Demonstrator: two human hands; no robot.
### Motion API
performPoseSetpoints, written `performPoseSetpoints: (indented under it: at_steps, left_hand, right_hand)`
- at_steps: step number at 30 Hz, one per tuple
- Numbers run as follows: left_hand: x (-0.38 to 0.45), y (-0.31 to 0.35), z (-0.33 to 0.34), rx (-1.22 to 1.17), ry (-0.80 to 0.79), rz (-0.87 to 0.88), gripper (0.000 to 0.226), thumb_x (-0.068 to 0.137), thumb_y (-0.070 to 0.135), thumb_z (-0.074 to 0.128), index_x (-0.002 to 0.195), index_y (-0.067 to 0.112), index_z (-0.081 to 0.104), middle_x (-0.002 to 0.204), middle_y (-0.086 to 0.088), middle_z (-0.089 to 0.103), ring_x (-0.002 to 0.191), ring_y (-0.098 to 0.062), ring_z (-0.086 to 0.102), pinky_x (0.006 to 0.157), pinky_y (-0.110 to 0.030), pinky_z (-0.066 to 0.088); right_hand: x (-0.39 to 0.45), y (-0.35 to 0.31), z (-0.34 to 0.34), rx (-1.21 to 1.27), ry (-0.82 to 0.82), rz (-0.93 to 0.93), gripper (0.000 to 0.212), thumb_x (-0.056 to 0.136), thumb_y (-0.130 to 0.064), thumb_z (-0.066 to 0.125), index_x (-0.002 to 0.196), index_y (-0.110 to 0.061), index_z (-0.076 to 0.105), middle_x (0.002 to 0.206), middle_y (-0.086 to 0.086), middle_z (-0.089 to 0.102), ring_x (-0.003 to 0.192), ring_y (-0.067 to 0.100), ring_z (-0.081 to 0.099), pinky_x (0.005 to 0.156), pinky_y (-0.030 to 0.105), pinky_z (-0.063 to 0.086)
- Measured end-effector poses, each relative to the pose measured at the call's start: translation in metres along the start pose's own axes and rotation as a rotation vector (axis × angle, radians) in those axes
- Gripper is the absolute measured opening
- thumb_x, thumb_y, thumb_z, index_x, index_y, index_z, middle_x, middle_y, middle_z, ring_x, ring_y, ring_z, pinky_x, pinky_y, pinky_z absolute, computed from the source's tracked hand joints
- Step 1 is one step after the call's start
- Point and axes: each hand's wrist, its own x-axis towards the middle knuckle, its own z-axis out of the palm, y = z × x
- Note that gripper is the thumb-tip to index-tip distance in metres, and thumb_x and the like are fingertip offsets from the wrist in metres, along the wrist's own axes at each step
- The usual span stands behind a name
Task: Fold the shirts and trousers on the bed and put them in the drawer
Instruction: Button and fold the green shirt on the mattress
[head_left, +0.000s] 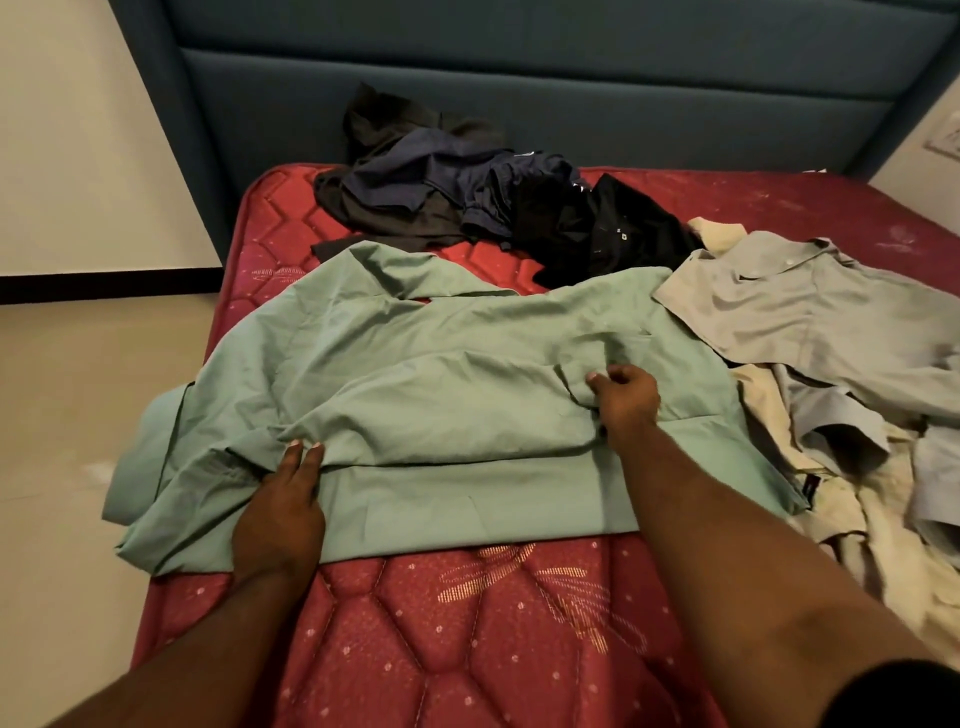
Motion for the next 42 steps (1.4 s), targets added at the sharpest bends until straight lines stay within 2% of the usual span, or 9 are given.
performPoseSetpoints:
  at_steps: [6, 10, 14, 18, 23, 28, 36, 39, 42]
  left_hand:
    - [-0.002, 0.005, -0.009, -0.064, -0.028, -0.024, 0.059, 0.085, -0.008, 0.052, 0.137, 0.017, 0.055, 0.150, -0.006, 0.043, 0.124, -0.038, 0.052, 0.094, -0.048, 0.048]
    - [-0.002, 0.020, -0.027, 0.000, -0.130, -0.051, 0.051, 0.091, 0.003, 0.050, 0.138, 0.021, 0.054, 0.153, -0.002, 0.040, 0.129, -0.036, 0.048, 0.102, -0.047, 0.043]
    - [-0.005, 0.037, -0.048, -0.046, 0.068, 0.038, 0.022, 0.088, 0.002, 0.061, 0.107, 0.003, 0.071, 0.123, -0.020, 0.064, 0.109, -0.045, 0.060, 0.091, -0.050, 0.047]
    - [-0.014, 0.042, -0.062, -0.088, 0.232, 0.090, 0.015, 0.088, 0.002, 0.065, 0.102, -0.002, 0.070, 0.102, -0.025, 0.068, 0.096, -0.043, 0.063, 0.085, -0.047, 0.048]
    - [-0.033, 0.025, -0.051, 0.012, 0.021, 0.084, 0.024, 0.085, 0.001, 0.064, 0.109, 0.000, 0.066, 0.119, -0.022, 0.061, 0.100, -0.043, 0.060, 0.082, -0.048, 0.047]
    - [-0.038, 0.065, -0.043, 0.349, 0.105, 0.508, 0.038, 0.081, 0.033, 0.054, 0.106, 0.010, 0.071, 0.107, -0.016, 0.067, 0.073, -0.040, 0.059, 0.062, -0.044, 0.044]
    - [-0.036, 0.197, 0.026, 0.074, -0.395, 0.703, 0.060, 0.083, 0.044, 0.030, 0.125, 0.019, 0.064, 0.129, -0.005, 0.061, 0.116, -0.029, 0.056, 0.096, -0.040, 0.047]
    - [-0.026, 0.211, 0.052, 0.120, -0.482, 0.679, 0.048, 0.091, 0.040, 0.051, 0.137, 0.026, 0.054, 0.140, 0.002, 0.053, 0.126, -0.024, 0.050, 0.102, -0.037, 0.043]
    - [-0.021, 0.213, 0.066, 0.309, -0.468, 0.658, 0.051, 0.091, 0.046, 0.057, 0.140, 0.034, 0.046, 0.144, 0.007, 0.046, 0.128, -0.023, 0.044, 0.101, -0.037, 0.041]
  right_hand:
    - [-0.001, -0.006, -0.078, 0.688, 0.147, 0.209, 0.007, 0.097, -0.015, 0.051, 0.102, -0.017, 0.056, 0.076, -0.004, 0.052, 0.060, 0.003, 0.049, 0.049, 0.012, 0.046]
    - [0.003, 0.061, -0.110, 0.775, 0.087, 0.583, 0.018, 0.094, -0.008, 0.047, 0.106, -0.013, 0.058, 0.091, 0.001, 0.059, 0.081, 0.014, 0.056, 0.048, 0.028, 0.054]
    - [-0.031, 0.046, -0.121, 0.832, -0.038, 0.532, 0.009, 0.092, -0.020, 0.052, 0.084, -0.020, 0.054, 0.088, -0.001, 0.052, 0.080, 0.013, 0.051, 0.092, 0.032, 0.045]
    - [-0.028, 0.043, -0.143, 0.864, -0.047, 0.497, 0.023, 0.099, -0.028, 0.046, 0.118, -0.019, 0.055, 0.092, -0.001, 0.053, 0.090, 0.014, 0.055, 0.101, 0.037, 0.041]
    - [-0.039, 0.063, -0.144, 0.805, -0.066, 0.459, 0.020, 0.096, -0.011, 0.043, 0.106, -0.023, 0.056, 0.110, 0.001, 0.060, 0.095, 0.019, 0.058, 0.073, 0.037, 0.051]
    - [-0.045, 0.067, -0.144, 0.666, 0.094, 0.142, 0.038, 0.084, 0.013, 0.052, 0.096, -0.023, 0.055, 0.107, 0.019, 0.065, 0.084, 0.024, 0.060, 0.067, 0.035, 0.052]
    - [-0.024, 0.083, -0.169, 0.260, -0.096, -0.149, 0.035, 0.077, -0.017, 0.074, 0.098, -0.044, 0.066, 0.121, 0.004, 0.061, 0.090, 0.024, 0.064, 0.075, 0.038, 0.055]
    - [-0.016, 0.082, -0.178, 0.451, -0.229, -0.033, 0.010, 0.092, -0.009, 0.062, 0.096, -0.017, 0.066, 0.095, 0.006, 0.065, 0.056, 0.019, 0.061, 0.046, 0.031, 0.054]
    - [-0.005, 0.090, -0.180, 0.460, -0.223, 0.058, 0.020, 0.095, -0.012, 0.058, 0.076, -0.013, 0.054, 0.064, 0.006, 0.062, 0.050, 0.016, 0.064, 0.049, 0.029, 0.057]
